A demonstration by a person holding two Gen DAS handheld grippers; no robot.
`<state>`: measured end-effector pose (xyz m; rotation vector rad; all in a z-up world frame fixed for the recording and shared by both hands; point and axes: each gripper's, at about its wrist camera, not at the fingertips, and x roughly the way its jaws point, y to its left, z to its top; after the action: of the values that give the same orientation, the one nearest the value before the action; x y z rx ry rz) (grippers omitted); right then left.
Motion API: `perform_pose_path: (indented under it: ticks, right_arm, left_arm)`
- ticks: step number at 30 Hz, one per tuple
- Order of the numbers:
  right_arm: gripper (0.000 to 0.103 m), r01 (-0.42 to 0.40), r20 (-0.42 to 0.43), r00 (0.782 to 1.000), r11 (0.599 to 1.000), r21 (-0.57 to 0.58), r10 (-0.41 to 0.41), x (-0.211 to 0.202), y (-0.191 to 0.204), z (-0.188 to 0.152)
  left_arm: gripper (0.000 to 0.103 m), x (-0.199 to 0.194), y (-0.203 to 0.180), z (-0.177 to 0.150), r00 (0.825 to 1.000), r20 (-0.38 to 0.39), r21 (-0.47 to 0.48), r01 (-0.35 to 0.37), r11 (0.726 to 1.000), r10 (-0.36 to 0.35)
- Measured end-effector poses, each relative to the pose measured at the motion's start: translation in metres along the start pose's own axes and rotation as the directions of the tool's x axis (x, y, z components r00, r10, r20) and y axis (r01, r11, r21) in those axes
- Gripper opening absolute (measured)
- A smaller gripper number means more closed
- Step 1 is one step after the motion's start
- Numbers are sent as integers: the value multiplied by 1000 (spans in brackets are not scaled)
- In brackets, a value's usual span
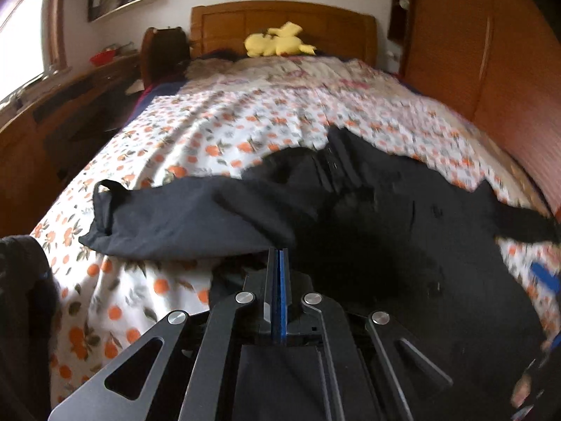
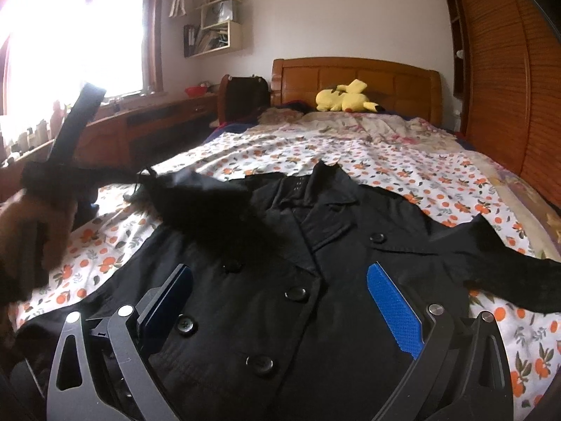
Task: Fold large clothes
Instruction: 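Carry the held sleeve across the coat body with the left tool and release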
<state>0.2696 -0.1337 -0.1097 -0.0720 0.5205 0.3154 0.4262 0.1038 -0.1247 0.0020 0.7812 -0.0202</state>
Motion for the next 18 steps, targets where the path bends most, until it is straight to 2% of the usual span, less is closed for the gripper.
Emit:
perform_pose_path:
  ticks: [4,5,6,7,8,9,12,18]
  right_arm:
    - [97,-7,12,1000,1000,-3,7,-5,0,2]
    - [97,-10,14,1000,1000,-4,10,-6,0,3]
    - [97,-14,16,1000,1000,-6,15,-6,1,3]
    - [97,-17,17,1000,1000,-9,18,-6,2,3]
    - [97,-19,18,1000,1000,-11,20,-6,3,3]
    - [97,-22,17,1000,1000,-12,22,-5,4,3]
    - [97,-29,12,1000,999,-20,29,-2,8,2]
    - [97,-29,-3,1000,999,-28,29,7,14,-1]
  left_arm:
    - [5,-3,-10,-18,1000,-5,30,-20,999,21]
    - [14,-4,-8,-20,1000,-2,30,-22,999,22]
    - [33,-7,-5,-22,1000,2,27,-25,999,25]
    - [44,-11,-2,-25,999,14,22,-30,999,29]
    - [61,-13,3,-24,999,26,16,-36,999,36]
    - [65,-17,9,-24,998,46,7,-47,999,47]
    - [74,-14,31,-21,996,45,-23,-81,996,82]
    - [75,16,85,-21,991,-12,-113,-136,984,136]
